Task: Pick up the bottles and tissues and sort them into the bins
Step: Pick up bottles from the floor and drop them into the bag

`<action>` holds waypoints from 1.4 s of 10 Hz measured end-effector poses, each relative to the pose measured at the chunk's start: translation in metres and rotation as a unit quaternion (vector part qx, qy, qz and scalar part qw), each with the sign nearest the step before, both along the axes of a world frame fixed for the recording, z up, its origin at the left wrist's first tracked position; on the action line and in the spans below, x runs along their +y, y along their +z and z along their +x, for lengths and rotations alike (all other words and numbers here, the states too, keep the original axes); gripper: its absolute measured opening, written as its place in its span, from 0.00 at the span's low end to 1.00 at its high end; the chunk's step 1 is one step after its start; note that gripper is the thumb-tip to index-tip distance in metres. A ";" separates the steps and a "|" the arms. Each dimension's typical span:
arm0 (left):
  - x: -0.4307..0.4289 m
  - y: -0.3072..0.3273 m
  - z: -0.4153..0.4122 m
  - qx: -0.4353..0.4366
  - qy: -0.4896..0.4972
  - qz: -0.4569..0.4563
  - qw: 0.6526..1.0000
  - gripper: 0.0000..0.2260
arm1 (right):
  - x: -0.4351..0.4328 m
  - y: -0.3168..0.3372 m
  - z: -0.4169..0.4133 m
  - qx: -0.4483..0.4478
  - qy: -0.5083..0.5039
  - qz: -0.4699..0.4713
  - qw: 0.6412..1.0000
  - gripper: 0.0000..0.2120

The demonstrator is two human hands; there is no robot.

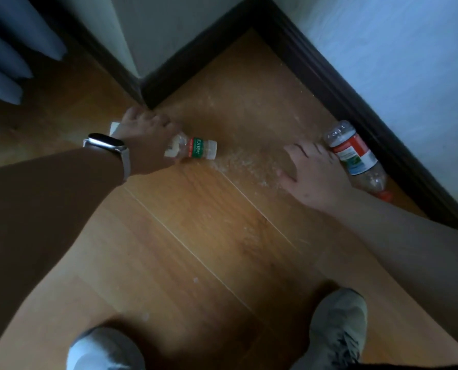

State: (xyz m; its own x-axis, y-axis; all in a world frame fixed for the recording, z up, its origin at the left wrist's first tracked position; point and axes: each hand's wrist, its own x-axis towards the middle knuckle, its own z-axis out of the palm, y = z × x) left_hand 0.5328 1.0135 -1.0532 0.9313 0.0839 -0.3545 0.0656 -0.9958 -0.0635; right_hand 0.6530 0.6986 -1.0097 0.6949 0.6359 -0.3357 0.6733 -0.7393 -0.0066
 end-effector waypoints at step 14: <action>-0.085 0.135 -0.053 -0.098 0.446 -0.387 0.801 0.30 | 0.016 0.085 -0.066 0.151 -0.236 0.139 0.950 0.25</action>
State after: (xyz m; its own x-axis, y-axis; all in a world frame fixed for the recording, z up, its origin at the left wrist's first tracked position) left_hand 0.4799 0.9284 -0.9185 0.6676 0.5729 -0.4754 0.7058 -0.2839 0.6491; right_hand 0.5871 0.7151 -0.9249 0.8232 0.3700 -0.4307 0.2026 -0.9000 -0.3860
